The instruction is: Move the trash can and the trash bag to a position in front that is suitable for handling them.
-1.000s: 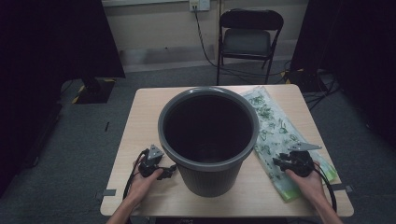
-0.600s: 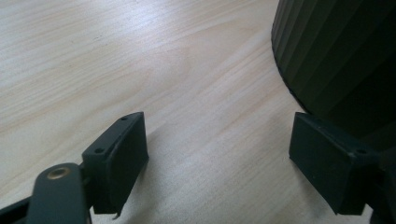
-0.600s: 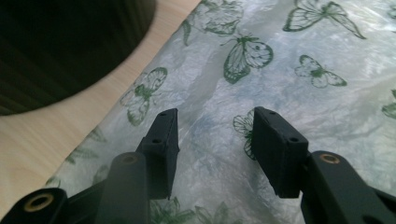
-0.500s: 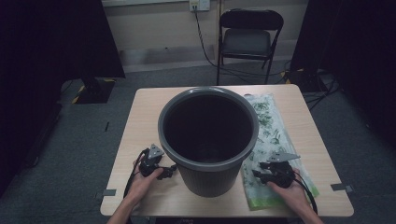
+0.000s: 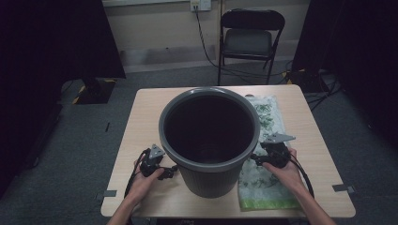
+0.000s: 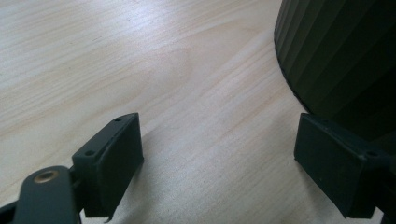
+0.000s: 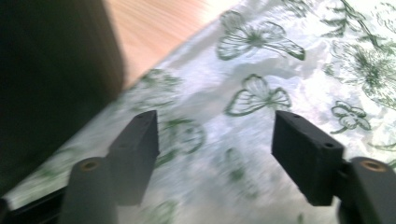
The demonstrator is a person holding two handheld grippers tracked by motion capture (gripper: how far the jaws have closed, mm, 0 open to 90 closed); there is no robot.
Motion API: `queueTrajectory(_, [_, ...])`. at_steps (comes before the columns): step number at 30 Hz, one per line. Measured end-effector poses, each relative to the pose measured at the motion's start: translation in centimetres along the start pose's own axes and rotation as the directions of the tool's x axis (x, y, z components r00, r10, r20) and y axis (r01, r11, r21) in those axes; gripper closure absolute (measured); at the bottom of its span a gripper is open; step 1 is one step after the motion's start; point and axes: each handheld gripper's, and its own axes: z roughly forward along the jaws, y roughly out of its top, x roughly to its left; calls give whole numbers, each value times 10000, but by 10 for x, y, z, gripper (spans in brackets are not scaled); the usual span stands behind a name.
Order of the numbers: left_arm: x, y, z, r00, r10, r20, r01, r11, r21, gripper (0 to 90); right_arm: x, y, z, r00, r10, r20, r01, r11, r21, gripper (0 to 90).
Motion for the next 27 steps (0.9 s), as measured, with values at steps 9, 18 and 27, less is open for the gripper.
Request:
queueTrajectory(9, [0,0,0,10000,-25,-10,25,10000,-2,145,-3,-6,25,9996,83,285,-92,9994,343,222])
queueTrajectory(18, [0,0,0,10000,-20,-12,20,10000,0,145,-20,-14,18,9943,528,922,-561,9978,338,218])
queueTrajectory(27, [0,0,0,10000,-32,-29,32,10000,2,144,-42,-21,9,9941,569,920,-603,9976,341,219])
